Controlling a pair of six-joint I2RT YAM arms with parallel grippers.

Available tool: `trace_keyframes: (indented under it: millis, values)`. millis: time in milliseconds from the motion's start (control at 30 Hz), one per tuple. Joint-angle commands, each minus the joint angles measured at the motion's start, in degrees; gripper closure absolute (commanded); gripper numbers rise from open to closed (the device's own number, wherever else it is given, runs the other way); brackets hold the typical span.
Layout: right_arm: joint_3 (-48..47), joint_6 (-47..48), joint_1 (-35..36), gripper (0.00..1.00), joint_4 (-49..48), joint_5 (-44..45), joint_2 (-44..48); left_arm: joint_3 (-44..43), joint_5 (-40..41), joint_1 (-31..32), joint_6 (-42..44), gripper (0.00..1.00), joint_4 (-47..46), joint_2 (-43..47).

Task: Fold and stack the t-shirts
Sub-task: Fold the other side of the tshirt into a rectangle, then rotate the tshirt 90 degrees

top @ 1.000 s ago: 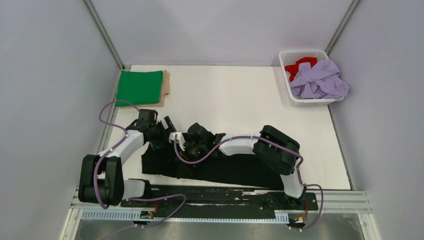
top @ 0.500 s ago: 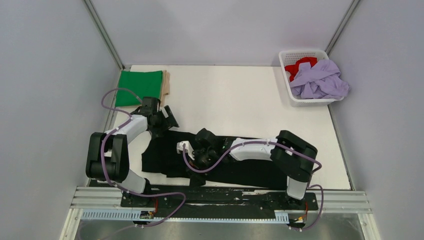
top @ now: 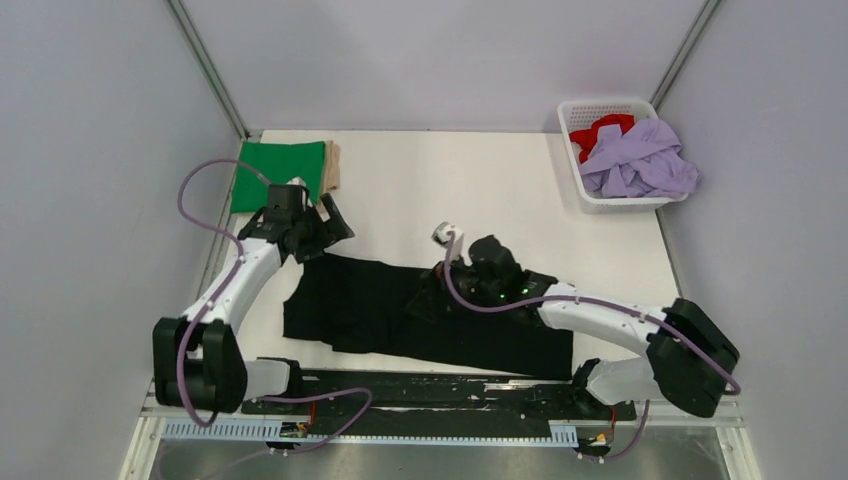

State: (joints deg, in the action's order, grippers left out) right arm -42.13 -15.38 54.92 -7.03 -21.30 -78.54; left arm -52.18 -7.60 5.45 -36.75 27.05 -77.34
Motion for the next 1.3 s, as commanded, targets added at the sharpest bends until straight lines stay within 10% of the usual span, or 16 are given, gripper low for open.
trace_keyframes:
  millis: [0, 233, 467, 800, 1100, 1267]
  values:
    - [6.7, -18.1, -10.9, 0.0, -0.5, 9.1, 9.3, 4.6, -3.9, 5.0, -0.8, 0.0, 5.3, 11.5]
    - [13.8, -19.3, -18.1, 0.0, 11.4, 15.0, 19.9, 20.6, -10.5, 14.8, -13.0, 0.0, -2.3, 18.8]
    - [15.8, -18.2, -21.3, 0.0, 13.7, 16.6, 19.1, 18.8, 2.6, 14.3, -15.4, 0.0, -11.3, 4.0]
    - [13.6, -14.9, -24.0, 0.0, 10.8, 7.9, 6.3, -19.5, 1.3, 9.8, -9.9, 0.0, -8.2, -34.0]
    - [9.3, -16.4, -6.7, 0.0, 16.6, 1.4, 1.4, -81.3, -11.5, 13.0, -6.7, 0.0, 6.9, -76.5]
    - [2.1, -10.9, 2.1, 0.0, 14.9, 2.1, -6.1, -86.7, -18.8, 14.8, -9.9, 0.0, -4.9, -82.2]
